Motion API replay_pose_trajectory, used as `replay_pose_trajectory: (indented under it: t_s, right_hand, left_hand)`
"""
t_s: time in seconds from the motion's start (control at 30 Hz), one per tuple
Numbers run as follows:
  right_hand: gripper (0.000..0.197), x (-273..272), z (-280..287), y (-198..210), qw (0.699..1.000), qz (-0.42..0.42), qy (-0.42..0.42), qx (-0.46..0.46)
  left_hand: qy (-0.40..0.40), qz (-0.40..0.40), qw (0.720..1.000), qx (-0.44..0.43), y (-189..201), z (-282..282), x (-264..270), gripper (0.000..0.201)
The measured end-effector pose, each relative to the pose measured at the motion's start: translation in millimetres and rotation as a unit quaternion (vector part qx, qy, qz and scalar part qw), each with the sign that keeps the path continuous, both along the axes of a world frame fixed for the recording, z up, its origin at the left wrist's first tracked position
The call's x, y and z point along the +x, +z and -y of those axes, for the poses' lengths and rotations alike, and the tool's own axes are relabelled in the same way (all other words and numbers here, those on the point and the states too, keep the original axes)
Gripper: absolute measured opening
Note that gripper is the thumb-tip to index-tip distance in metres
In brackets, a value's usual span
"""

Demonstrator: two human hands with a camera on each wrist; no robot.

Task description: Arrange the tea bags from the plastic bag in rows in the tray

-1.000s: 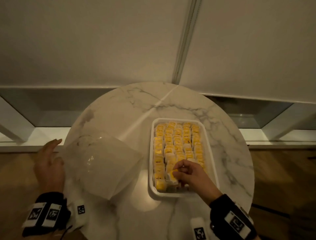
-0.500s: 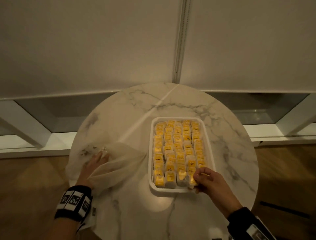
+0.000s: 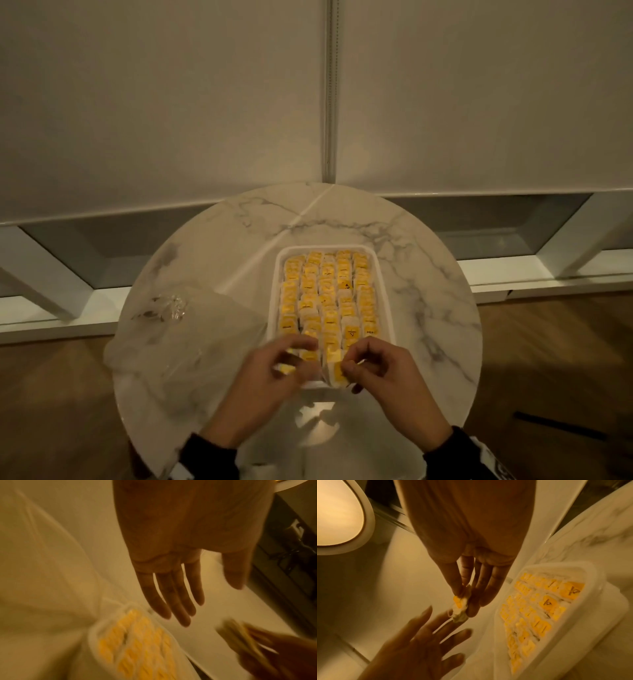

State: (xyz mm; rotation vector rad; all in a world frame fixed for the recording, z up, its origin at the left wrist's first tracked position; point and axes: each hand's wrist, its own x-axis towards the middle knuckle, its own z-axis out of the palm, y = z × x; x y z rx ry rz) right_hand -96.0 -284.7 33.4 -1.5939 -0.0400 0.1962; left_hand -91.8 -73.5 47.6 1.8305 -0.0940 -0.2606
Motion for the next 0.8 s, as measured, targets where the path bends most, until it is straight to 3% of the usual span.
replay_pose_trajectory:
  t_s: [0.07,0.13,0.23,0.33,0.43,0.5,0.6,0.7,0.8]
  right_hand:
    - [0.007,-5,-1,1,1.000,0.002,-0.012,0.020]
    - [0.010,-11,3,-1,0.999,0.006,-0.029,0.022]
    - [0.015,-16,10,-9,0.997,0.031,-0.052,-0.052]
    - [0.014,-18,15,-14,0.997,0.027,-0.072,-0.030]
    - [0.010,-17,17,-17,0.995,0.008,-0.089,0.044]
    - [0.007,-16,18,-17,0.994,0.007,-0.095,0.060]
    - [0.008,-14,19,-14,0.994,0.020,-0.097,0.054]
    - [0.008,-11,22,-8,0.994,0.040,-0.098,0.040]
    - [0.008,-6,28,-3,0.991,0.058,-0.113,0.037]
  left_hand:
    - [-0.049,-0.019,0.999,-0.013,-12,27,-9,0.039]
    - [-0.022,-0.025,0.999,-0.014,-20,41,-13,0.030]
    - [0.029,-0.071,0.996,-0.052,-26,48,-17,0.020]
    - [0.001,-0.091,0.993,-0.071,-28,50,-21,0.005]
    - [-0.035,-0.115,0.991,-0.061,-28,53,-25,0.024]
    - [-0.028,-0.106,0.993,-0.048,-31,55,-27,0.035]
    - [0.017,-0.047,0.998,-0.046,-36,59,-27,0.014]
    - [0.005,-0.023,0.998,-0.064,-36,63,-26,0.004]
    - [0.006,-0.036,0.996,-0.076,-37,66,-25,0.008]
